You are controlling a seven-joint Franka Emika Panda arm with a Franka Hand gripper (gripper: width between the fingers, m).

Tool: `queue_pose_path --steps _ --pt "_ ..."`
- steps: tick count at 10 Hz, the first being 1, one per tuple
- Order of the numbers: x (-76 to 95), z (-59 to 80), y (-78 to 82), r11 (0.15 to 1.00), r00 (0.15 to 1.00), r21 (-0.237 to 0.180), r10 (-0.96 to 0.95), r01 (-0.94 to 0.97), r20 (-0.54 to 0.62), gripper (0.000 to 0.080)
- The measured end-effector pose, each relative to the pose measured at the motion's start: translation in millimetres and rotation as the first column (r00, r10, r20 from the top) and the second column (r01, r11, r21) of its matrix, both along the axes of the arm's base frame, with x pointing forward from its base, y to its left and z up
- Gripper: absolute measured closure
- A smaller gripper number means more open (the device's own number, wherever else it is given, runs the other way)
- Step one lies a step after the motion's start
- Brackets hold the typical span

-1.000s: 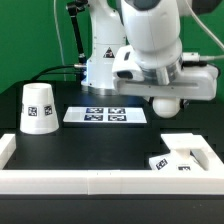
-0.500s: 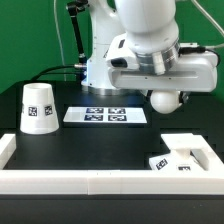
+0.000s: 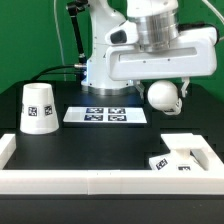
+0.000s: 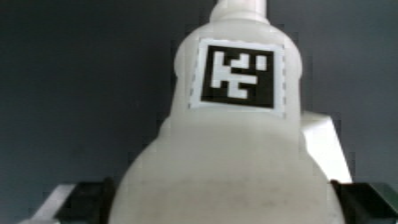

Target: Assemble lamp

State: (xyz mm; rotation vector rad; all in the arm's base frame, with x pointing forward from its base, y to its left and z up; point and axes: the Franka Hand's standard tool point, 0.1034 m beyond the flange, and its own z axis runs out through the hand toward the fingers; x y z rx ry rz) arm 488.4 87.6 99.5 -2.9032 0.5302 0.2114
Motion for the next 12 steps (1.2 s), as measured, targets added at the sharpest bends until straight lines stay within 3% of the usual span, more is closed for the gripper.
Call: queue_pose_path --steps 2,3,5,6,10,12 --pt "6.0 12.3 -5.4 0.999 0.993 -0.027 -0.017 0.02 0.115 0.0219" --pt "13.1 13.0 -4.2 0.997 0.971 -0.054 -0.035 0.05 0.237 0.0219" --pt "8.6 9.6 2.2 0.995 0.936 -0.088 -0.016 0.05 0.352 0.0219" --pt "3.8 5.2 7.3 0.992 0.91 -0.128 0.06 -0.008 0.409 0.0219" --pt "23.6 27.6 -14.7 0.959 0.872 -0.207 0.265 -0.193 0.411 0.0219" --pt "26.5 29.8 -16.9 0.955 0.866 -0.214 0.279 -0.205 0.414 0.0219"
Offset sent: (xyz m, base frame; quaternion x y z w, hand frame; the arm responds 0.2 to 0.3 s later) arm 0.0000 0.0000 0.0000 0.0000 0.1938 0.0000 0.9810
